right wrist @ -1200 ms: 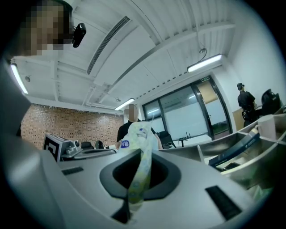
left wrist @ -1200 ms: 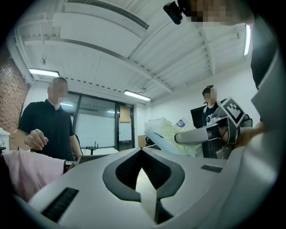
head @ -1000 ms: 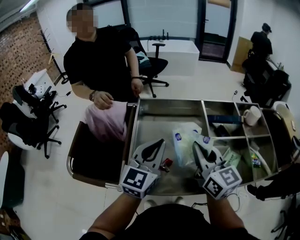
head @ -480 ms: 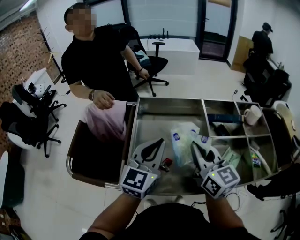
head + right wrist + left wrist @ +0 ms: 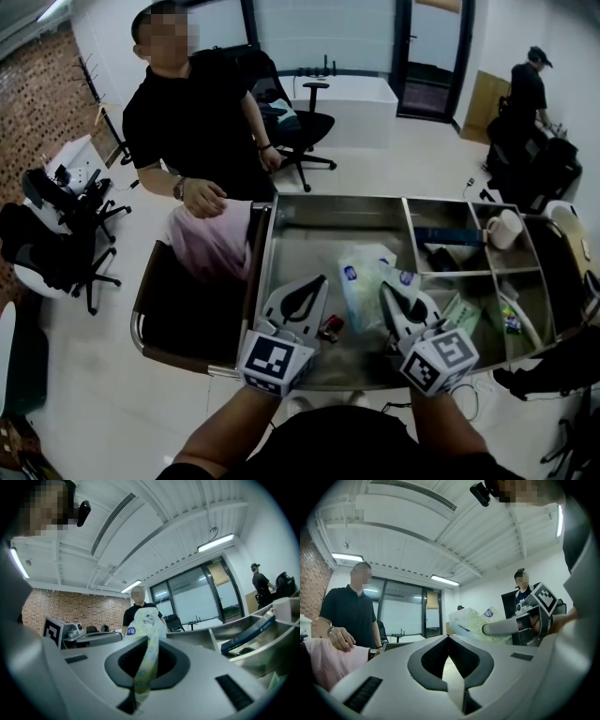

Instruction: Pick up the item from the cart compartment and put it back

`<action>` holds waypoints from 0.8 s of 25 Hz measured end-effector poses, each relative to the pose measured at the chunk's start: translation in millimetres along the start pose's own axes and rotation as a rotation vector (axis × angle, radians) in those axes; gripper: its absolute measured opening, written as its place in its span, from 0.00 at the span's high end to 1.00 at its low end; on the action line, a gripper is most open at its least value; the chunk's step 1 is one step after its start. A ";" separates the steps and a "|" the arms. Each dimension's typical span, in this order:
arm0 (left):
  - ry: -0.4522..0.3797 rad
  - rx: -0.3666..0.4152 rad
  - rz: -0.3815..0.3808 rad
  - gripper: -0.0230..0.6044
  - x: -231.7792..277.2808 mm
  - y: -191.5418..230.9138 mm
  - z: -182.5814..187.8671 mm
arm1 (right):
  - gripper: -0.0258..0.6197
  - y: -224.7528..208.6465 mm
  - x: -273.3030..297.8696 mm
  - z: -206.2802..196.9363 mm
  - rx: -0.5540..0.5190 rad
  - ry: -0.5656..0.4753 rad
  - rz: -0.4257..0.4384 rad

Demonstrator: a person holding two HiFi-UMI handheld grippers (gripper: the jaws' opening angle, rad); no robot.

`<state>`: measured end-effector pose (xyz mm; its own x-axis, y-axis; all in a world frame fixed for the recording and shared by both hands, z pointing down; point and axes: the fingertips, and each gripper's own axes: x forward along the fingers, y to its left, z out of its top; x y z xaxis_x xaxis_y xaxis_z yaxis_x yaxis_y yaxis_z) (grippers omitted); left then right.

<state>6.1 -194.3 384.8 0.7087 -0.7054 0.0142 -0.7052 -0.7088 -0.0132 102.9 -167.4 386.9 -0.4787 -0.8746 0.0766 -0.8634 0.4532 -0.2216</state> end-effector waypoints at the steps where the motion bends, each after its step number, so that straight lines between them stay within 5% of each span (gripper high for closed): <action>1: 0.001 0.000 0.000 0.96 -0.2 -0.3 0.4 | 0.93 0.2 0.1 0.1 -0.001 0.001 0.000; 20: 0.003 0.028 0.002 0.96 -1.8 -3.0 2.5 | 0.93 0.4 1.1 3.7 -0.011 0.008 -0.005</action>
<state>7.0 -190.9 382.2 0.7072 -0.7068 0.0169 -0.7058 -0.7072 -0.0410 102.6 -168.9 383.3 -0.4756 -0.8755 0.0854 -0.8675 0.4507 -0.2103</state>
